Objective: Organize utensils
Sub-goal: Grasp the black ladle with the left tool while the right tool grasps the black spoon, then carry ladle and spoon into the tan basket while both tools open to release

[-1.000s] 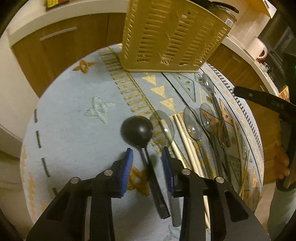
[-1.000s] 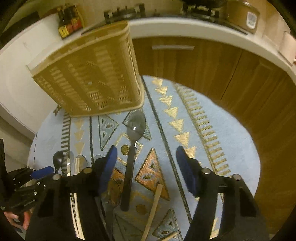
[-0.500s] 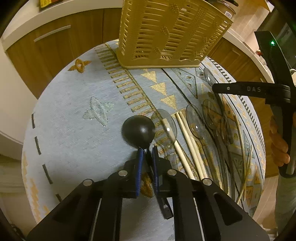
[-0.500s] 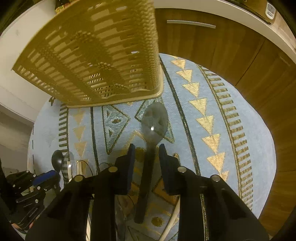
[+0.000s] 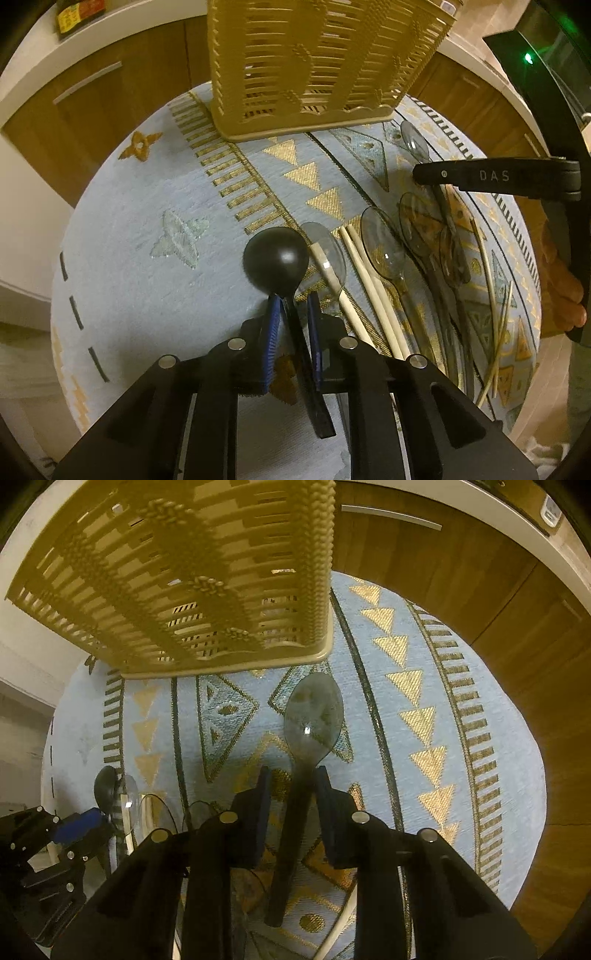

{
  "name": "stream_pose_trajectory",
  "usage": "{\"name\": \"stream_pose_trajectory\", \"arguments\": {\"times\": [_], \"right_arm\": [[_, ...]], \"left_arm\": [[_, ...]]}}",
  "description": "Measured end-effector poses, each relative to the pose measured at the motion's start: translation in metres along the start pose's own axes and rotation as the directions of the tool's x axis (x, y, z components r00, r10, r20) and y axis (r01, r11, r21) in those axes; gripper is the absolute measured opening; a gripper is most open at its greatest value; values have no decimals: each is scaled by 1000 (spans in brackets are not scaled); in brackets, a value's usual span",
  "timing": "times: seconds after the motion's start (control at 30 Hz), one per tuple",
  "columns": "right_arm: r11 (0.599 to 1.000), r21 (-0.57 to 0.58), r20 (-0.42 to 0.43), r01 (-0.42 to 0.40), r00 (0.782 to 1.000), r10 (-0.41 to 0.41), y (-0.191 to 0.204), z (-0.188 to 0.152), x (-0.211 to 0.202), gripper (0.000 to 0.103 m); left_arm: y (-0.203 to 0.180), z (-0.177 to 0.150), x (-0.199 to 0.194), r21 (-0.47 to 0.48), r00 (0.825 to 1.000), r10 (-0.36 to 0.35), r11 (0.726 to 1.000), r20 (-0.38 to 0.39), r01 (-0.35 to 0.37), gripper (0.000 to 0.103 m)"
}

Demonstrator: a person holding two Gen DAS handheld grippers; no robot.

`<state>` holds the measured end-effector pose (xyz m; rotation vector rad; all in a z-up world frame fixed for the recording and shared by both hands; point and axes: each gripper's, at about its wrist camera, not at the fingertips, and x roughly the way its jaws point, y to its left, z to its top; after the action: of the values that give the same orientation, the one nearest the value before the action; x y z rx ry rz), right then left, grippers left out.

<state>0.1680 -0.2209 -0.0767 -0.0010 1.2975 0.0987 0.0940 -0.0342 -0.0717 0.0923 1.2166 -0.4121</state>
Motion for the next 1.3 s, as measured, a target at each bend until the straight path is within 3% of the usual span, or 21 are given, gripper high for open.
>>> {"name": "stream_pose_trajectory", "arguments": {"times": [0.07,0.23,0.4,0.5,0.63,0.7,0.77,0.87,0.93,1.1,1.2,1.3], "right_arm": [[1000,-6,3,18,1000,-18,1,1,1,11],[1000,-9,12,0,1000,0,-13,-1,0,10],[1000,2,64,-23,998,23,-23,-2,-6,10],[999,-10,126,-49,991,50,-30,-9,-24,10],[997,-11,244,-78,967,78,-38,-28,-55,10],[996,-8,323,-93,942,91,-40,-40,-73,10],[995,-11,398,-100,912,96,-40,-48,-91,10],[996,-26,510,-90,856,91,-35,-56,-124,10],[996,-45,594,-74,800,86,-30,-54,-146,10],[996,-64,696,-63,712,90,-30,-40,-183,10],[995,-72,744,-65,661,97,-25,-22,-194,10],[996,-68,794,-64,601,93,-22,-10,-203,10]], "left_arm": [[-4,0,1,14,999,33,999,5,-33,8],[-14,-1,3,18,996,79,997,41,-80,5],[-17,-6,-5,-12,993,21,1000,114,-20,5],[-14,-8,-21,-30,983,-10,999,184,16,5],[-15,-10,-53,-39,947,-57,997,316,73,5],[-14,-11,-71,-34,919,-89,993,384,111,5],[-13,-8,-93,-35,880,-108,990,462,140,5],[-10,5,-119,-46,823,-113,985,556,166,5],[-9,18,-134,-54,788,-92,986,609,157,5],[0,47,-164,-70,671,-70,981,738,180,5],[2,66,-173,-67,578,-68,976,813,209,5],[3,78,-171,-87,502,-31,974,864,210,5]]}}
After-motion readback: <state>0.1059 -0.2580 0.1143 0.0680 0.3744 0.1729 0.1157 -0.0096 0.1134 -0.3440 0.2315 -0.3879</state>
